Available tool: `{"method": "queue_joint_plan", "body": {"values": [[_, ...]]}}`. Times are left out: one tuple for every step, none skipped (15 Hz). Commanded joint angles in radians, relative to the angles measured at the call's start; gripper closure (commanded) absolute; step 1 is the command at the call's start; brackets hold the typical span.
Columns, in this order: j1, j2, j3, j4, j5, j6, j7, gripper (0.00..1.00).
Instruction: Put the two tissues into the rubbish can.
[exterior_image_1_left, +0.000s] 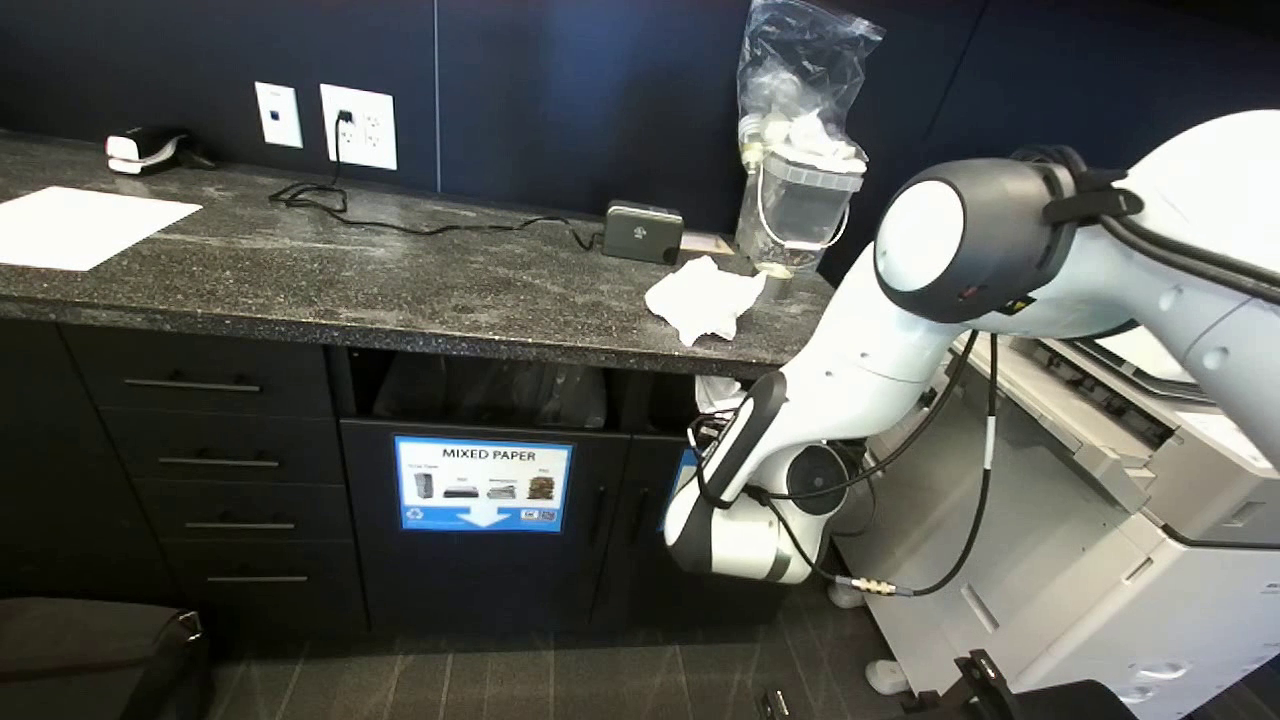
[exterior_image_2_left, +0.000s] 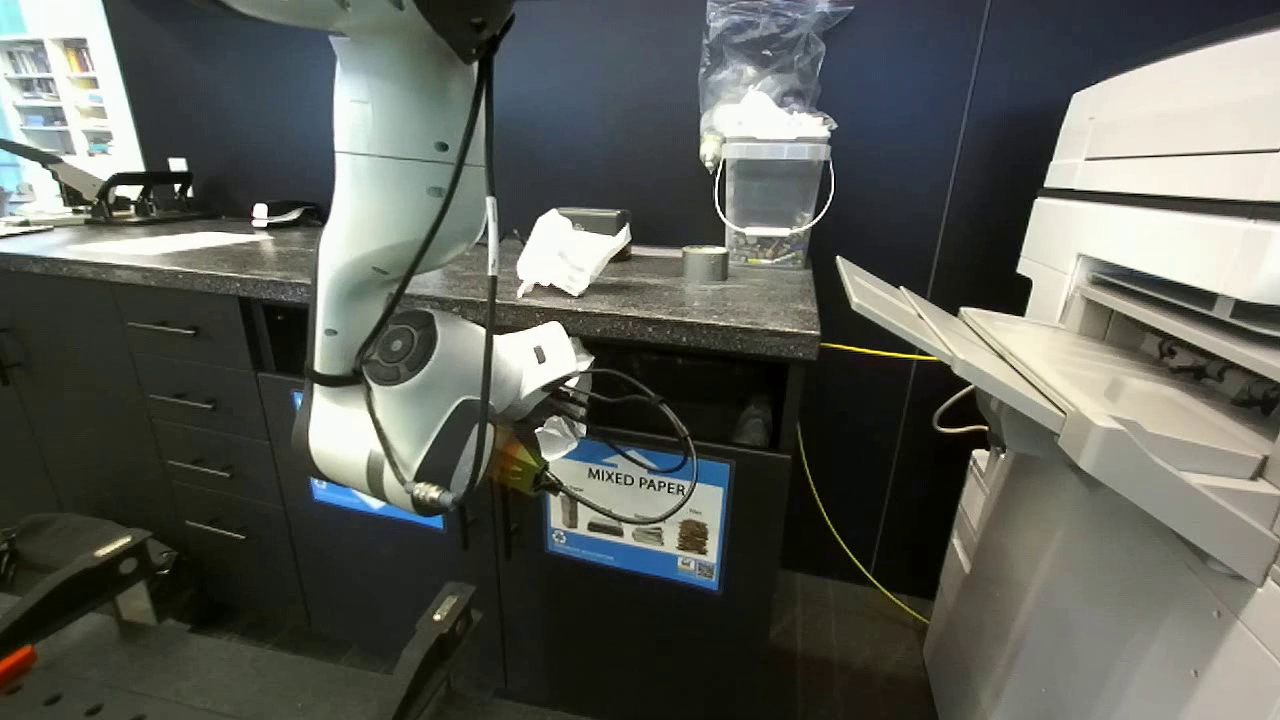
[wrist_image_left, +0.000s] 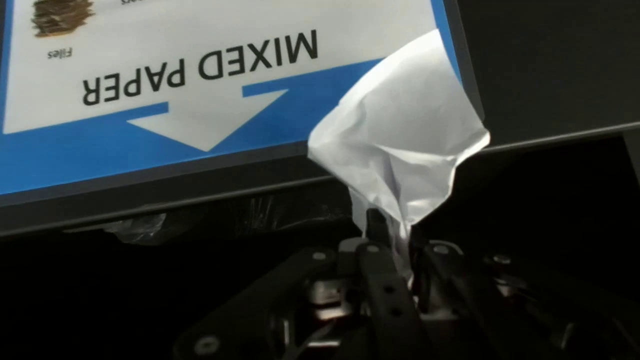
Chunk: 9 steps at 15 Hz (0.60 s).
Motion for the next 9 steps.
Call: {"method": "queue_joint_plan", "body": {"values": [[0.025,0.079,0.006,0.145,0.043,0.052,0.01,0.9],[0.029,0.095,0.007,0.179,0.055,0.052,0.009,0.9],[0.035,0.11,0.007,0.209,0.069,0.052,0.007,0.9],[0.04,0.126,0.008,0.236,0.083,0.052,0.005,0.9],[0.045,0.144,0.01,0.266,0.099,0.052,0.003,0.89],[0.055,0.166,0.01,0.305,0.125,0.052,0.0,0.92],[0.086,0.195,-0.011,0.357,0.166,0.051,0.012,0.93],[0.103,0.223,-0.018,0.406,0.207,0.051,0.008,0.95],[0.111,0.249,-0.015,0.447,0.245,0.051,-0.004,0.95]]}}
